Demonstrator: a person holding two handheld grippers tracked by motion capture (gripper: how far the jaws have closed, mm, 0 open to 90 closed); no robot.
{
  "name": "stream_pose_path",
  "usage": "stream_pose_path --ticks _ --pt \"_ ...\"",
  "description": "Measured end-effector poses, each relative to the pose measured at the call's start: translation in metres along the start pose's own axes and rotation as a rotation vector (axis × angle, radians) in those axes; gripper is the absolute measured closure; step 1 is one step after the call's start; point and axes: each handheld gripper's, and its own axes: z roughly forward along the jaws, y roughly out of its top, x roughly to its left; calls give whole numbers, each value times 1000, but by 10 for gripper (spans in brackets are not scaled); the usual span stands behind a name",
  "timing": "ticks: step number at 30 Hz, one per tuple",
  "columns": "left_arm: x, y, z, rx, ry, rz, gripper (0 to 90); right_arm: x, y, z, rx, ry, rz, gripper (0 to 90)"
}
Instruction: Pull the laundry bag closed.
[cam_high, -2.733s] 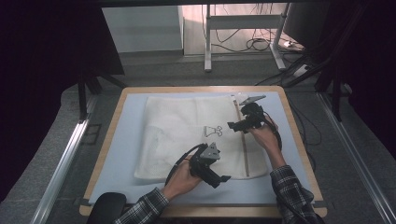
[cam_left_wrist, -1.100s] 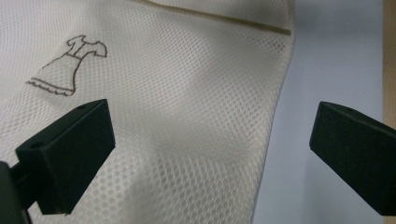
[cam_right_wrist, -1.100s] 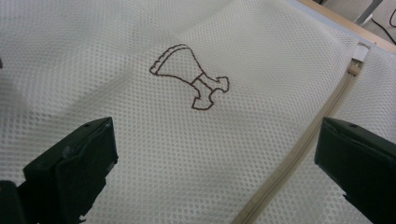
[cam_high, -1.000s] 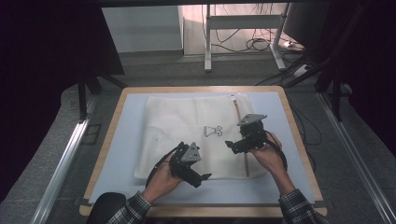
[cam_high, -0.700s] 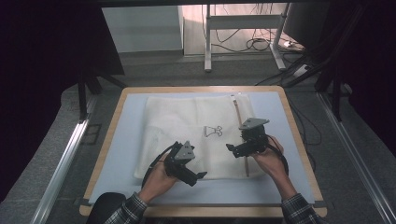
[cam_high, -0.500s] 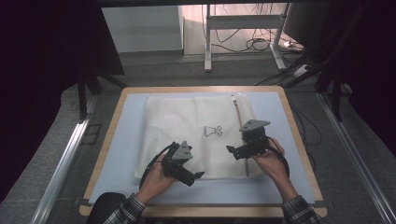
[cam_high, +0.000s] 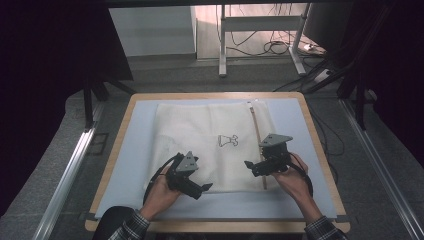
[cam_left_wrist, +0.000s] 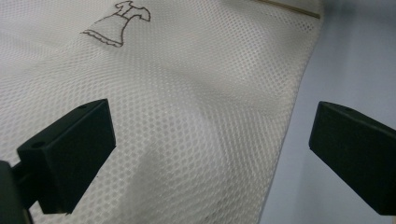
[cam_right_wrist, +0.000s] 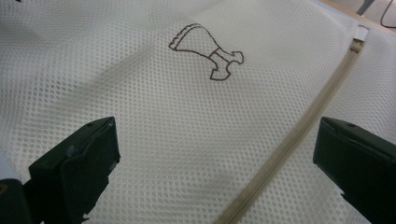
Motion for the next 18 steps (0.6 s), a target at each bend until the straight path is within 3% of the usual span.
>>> stream_pose_path --ticks 5,13,18 --pt "2 -3 -7 -15 17 -6 3 1 -3 -7 -22 -14 29 19" --pt "4 -10 -19 -33 37 -18 4 6 -13 -21 -35 -19 17 19" --pt "5 -14 -26 -43 51 -27 5 7 -22 -31 -47 -16 34 19"
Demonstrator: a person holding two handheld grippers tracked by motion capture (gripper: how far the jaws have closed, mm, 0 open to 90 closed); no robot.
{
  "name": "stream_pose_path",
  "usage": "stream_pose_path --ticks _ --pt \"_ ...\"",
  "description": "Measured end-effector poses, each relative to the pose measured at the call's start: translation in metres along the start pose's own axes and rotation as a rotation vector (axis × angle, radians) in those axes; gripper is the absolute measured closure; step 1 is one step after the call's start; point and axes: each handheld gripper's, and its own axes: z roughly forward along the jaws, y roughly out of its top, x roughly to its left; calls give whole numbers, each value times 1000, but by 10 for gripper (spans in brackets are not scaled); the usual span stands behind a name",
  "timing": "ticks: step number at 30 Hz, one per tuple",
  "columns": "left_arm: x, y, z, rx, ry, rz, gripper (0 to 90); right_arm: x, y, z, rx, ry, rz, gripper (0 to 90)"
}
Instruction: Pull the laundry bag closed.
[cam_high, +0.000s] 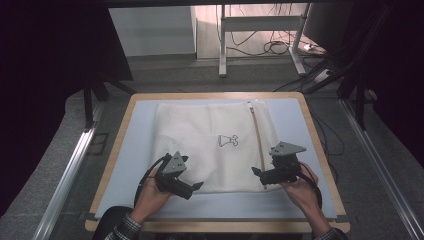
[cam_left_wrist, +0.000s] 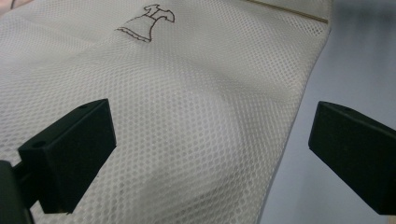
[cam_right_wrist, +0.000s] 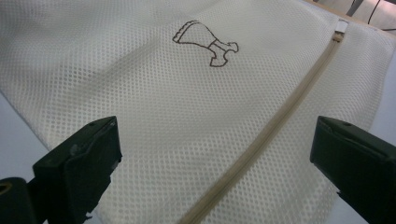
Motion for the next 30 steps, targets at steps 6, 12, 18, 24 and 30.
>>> stream_pose_path --ticks 6,12,18,24,30 --pt "3 -5 -10 -12 18 -12 5 -1 -9 -11 -16 10 7 19" --pt "7 -11 -21 -24 45 -28 6 1 -15 -18 -19 9 5 19" --pt "11 -19 -34 -37 69 -50 7 3 -21 -25 -13 4 2 17" --pt "13 -26 -43 -39 90 -62 8 3 -28 -34 -11 -7 1 16" --pt "13 -33 -50 -37 110 -73 8 3 -36 -44 -11 -19 10 15"
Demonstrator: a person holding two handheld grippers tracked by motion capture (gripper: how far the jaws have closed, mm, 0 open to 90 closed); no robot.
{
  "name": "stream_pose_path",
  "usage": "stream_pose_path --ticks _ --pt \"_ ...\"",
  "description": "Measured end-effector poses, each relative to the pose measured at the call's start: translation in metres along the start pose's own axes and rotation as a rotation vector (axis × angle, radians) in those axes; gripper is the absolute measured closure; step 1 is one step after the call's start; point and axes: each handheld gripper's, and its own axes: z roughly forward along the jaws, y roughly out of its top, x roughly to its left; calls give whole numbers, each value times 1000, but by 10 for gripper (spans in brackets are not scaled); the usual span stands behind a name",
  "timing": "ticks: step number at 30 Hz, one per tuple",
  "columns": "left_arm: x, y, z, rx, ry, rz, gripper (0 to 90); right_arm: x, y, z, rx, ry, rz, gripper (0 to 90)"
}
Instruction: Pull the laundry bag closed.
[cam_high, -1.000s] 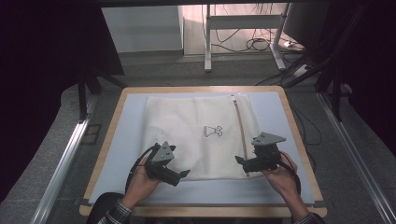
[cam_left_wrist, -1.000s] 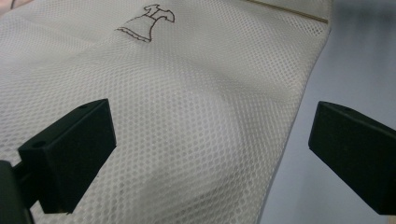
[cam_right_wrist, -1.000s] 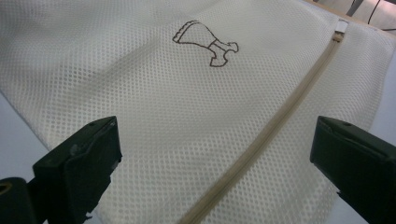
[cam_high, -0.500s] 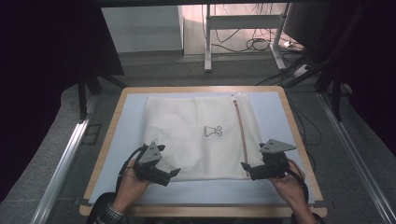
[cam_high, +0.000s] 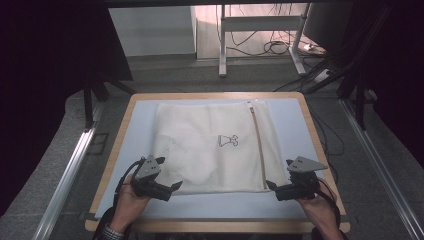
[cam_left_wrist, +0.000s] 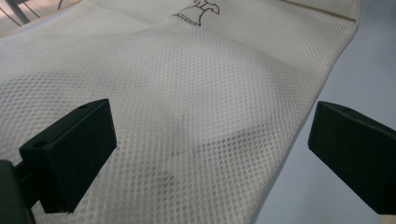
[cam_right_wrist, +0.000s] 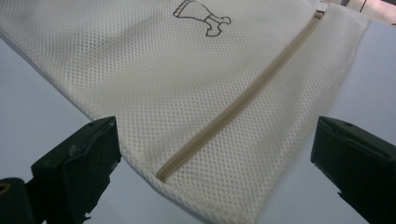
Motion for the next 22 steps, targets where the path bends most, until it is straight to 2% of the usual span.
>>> stream_pose_path --ticks 5,9,15,22 --pt "3 -8 -5 7 11 -22 8 -1 -9 -7 3 -4 17 15" --pt "5 -14 -11 13 26 -35 8 -2 -18 -10 24 -5 30 15" --pt "12 -24 -16 17 27 -74 8 -4 -26 -11 54 -5 43 15" --pt "13 -24 -16 15 24 -78 8 -4 -27 -10 66 6 32 12"
